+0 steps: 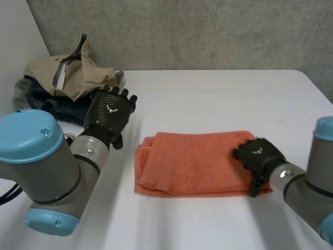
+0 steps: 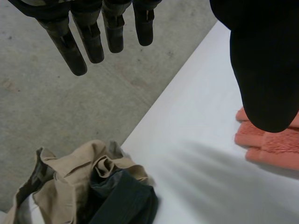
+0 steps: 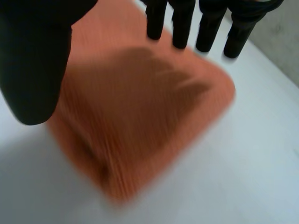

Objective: Fold the laundry.

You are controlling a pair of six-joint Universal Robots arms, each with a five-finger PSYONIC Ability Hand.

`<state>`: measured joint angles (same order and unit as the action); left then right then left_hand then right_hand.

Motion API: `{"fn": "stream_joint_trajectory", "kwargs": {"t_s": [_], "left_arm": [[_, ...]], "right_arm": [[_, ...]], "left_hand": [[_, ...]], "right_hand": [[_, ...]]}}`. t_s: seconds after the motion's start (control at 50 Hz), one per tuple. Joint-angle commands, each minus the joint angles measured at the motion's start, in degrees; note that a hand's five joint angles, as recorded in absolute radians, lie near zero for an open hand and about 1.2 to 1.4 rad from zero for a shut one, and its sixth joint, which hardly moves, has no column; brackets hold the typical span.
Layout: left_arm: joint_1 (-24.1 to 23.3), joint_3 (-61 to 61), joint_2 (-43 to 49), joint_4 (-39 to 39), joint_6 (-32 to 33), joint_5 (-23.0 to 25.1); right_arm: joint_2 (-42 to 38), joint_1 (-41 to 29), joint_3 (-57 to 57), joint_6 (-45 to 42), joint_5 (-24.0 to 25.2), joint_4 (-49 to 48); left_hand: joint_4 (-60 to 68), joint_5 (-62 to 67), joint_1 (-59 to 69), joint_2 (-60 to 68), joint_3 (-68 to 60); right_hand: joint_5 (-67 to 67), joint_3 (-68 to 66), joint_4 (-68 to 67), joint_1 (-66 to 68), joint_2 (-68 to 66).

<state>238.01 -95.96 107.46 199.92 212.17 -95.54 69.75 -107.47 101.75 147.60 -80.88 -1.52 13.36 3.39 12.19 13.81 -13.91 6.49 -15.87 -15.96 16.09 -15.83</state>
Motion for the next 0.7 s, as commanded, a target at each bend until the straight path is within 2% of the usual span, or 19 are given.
{"fn": "stream_joint_trajectory", "kwargs": {"t_s": [0.02,0.1,0.18,0.2,0.26,0.36,0.44,0.48,0.5,0.52,0.54,0.56,0.64,0.7], "left_arm": [[-0.5,-0.5,1.0,0.2,0.0,0.0],[-0.5,-0.7,0.7,0.1,0.0,-0.2],[-0.6,-1.1,-0.1,0.0,0.0,-0.5],[-0.6,-1.1,-0.4,0.0,0.1,-0.6],[-0.5,-1.7,-2.3,-0.2,0.0,-0.7],[-0.3,-3.2,-3.9,-0.1,0.0,-0.6],[0.1,-4.1,-4.4,-0.1,0.0,-0.8],[0.4,-4.4,-4.4,-0.1,-0.1,-0.8],[0.4,-4.3,-4.4,-0.1,-0.3,-0.8],[0.5,-4.3,-4.4,-0.1,-0.5,-0.8],[0.6,-3.9,-4.4,0.0,-1.2,-0.7],[0.7,-3.6,-4.4,0.0,-1.8,-0.8],[0.4,-1.2,-4.3,0.0,-5.1,-0.7],[-0.8,2.0,-4.2,-0.1,-8.4,-0.4]], "right_arm": [[-0.4,6.6,4.8,-13.5,-2.6,-8.8],[0.2,5.6,2.6,-14.9,-3.8,-12.2],[2.0,-3.6,-2.3,-13.4,-3.5,-13.1],[2.0,-8.1,-4.5,-13.1,-3.2,-13.6],[1.6,-14.0,-7.4,-12.9,-1.8,-14.5],[-6.4,-23.6,-11.0,-13.8,5.5,-15.0],[-11.6,-28.4,-13.1,-14.6,8.5,-13.2],[-12.4,-28.9,-14.1,-14.2,8.1,-11.8],[-12.4,-28.8,-14.5,-13.8,8.2,-11.0],[-11.8,-28.9,-14.7,-12.7,8.5,-10.2],[-11.7,-28.9,-14.8,-11.6,8.6,-10.1],[-11.5,-28.8,-14.7,-10.1,8.5,-10.2],[-5.6,-24.7,-13.9,1.0,7.8,-10.4],[3.3,-17.5,-11.0,15.4,7.1,-9.5]], "left_hand": [[-0.3,-0.3,0.9,-0.7,0.8],[-0.3,-0.3,0.9,-0.7,0.8],[-0.3,-0.3,0.9,-0.7,0.8],[-0.3,-0.3,0.9,-0.7,0.8],[-0.3,-0.3,0.9,-0.7,0.8],[-0.5,-0.5,0.7,-0.9,1.0],[0.1,0.0,1.2,-0.4,0.5],[0.1,0.0,1.2,-0.4,0.5],[0.1,0.0,1.2,-0.4,0.5],[0.1,0.0,1.2,-0.4,0.5],[0.2,0.2,1.4,-0.2,0.3],[0.2,0.2,1.4,-0.2,0.3],[0.7,0.7,1.9,0.3,-0.2],[1.2,1.2,2.4,0.8,-0.7]], "right_hand": [[63.4,-64.0,-63.9,63.8,-64.1],[63.5,-64.1,-64.0,63.9,-64.2],[63.5,-64.1,-64.0,63.9,-64.2],[63.5,-64.1,-64.0,63.9,-64.2],[63.5,-64.1,-64.0,63.9,-64.2],[63.5,-64.1,-64.0,63.9,-64.2],[63.5,-64.1,-64.0,63.9,-64.2],[61.9,-62.5,-62.4,62.3,-62.6],[49.9,-50.5,-50.4,50.3,-50.6],[14.1,-14.8,-14.7,14.5,-14.8],[-0.2,-0.4,-0.3,0.2,-0.5],[-6.5,5.9,6.0,-6.1,5.8],[-6.5,5.9,6.0,-6.1,5.8],[-6.5,5.9,6.0,-6.1,5.8]]}}
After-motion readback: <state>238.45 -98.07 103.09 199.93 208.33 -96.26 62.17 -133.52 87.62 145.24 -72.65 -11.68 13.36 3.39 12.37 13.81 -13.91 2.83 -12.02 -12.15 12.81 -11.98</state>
